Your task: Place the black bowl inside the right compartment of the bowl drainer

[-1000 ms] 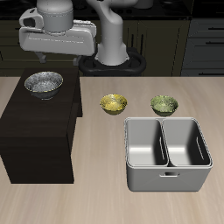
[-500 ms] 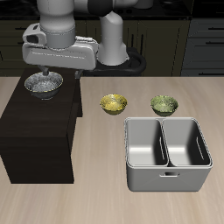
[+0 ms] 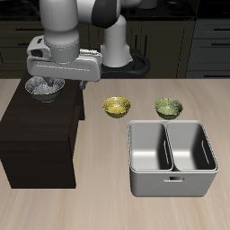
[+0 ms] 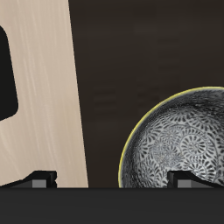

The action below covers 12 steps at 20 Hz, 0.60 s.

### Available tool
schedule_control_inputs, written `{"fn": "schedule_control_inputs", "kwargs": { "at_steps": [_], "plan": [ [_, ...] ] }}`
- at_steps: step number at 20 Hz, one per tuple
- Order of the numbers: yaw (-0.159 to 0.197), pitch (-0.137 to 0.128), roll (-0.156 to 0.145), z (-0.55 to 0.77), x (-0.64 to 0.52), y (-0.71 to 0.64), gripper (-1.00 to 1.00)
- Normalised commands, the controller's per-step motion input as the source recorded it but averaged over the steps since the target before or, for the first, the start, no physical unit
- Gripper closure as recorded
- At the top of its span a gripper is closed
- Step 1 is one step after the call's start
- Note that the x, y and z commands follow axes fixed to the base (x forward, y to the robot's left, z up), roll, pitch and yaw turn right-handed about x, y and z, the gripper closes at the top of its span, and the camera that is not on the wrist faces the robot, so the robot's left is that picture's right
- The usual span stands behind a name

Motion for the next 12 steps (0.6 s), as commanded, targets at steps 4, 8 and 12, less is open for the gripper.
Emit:
{"fn": "schedule_control_inputs", "kwargs": {
  "at_steps": [4, 8, 12],
  "plan": [
    [-0.011, 0.052, 0.024, -0.23, 0.0, -0.07, -1.0],
    [-0.011, 0.016, -0.037, -0.21, -0.03, -0.14, 1.0],
    [0.0, 0.007, -0.009, -0.02, -0.02, -0.03, 1.0]
  ]
}}
